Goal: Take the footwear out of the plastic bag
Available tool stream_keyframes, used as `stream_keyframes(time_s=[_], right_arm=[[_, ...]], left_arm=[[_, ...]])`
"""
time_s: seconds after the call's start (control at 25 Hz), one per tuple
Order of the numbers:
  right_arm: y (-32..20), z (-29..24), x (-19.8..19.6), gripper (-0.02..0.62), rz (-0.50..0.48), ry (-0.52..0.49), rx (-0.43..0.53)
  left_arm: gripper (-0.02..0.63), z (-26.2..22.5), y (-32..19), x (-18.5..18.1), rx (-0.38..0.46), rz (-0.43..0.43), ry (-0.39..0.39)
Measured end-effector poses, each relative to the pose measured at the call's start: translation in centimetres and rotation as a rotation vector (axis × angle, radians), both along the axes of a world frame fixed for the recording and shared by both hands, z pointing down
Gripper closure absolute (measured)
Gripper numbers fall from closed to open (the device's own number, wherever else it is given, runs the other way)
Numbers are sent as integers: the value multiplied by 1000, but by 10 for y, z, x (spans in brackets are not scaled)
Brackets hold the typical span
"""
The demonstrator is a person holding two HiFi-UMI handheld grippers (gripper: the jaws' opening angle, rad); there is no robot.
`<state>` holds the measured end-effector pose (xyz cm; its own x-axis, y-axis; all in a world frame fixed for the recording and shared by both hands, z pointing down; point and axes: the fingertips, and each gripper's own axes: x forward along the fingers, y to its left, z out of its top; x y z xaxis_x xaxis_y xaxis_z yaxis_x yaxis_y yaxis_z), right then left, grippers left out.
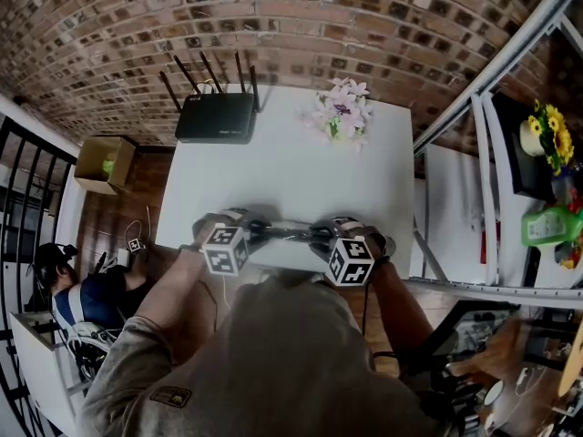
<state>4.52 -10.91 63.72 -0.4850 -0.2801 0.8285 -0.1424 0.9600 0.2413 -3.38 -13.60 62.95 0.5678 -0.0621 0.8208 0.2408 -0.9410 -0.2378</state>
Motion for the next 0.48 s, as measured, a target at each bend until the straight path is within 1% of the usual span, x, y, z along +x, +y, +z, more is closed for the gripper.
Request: stream_keyframes(time_s=[0.04,0.16,0.32,0.48], right_arm=[[-1,0,-2,428,-3,5,5],[-3,-4,1,452,11,0,20],[0,-6,17,461,48,6,34],[6,-7,35,465,100,13,44]], left_arm=[[486,-1,0,-1,0,-1,0],[486,-3,0,-3,0,-3,5],[494,-3,-2,-11,9,-7,8],[517,-3,-7,-18,30,-8,3]])
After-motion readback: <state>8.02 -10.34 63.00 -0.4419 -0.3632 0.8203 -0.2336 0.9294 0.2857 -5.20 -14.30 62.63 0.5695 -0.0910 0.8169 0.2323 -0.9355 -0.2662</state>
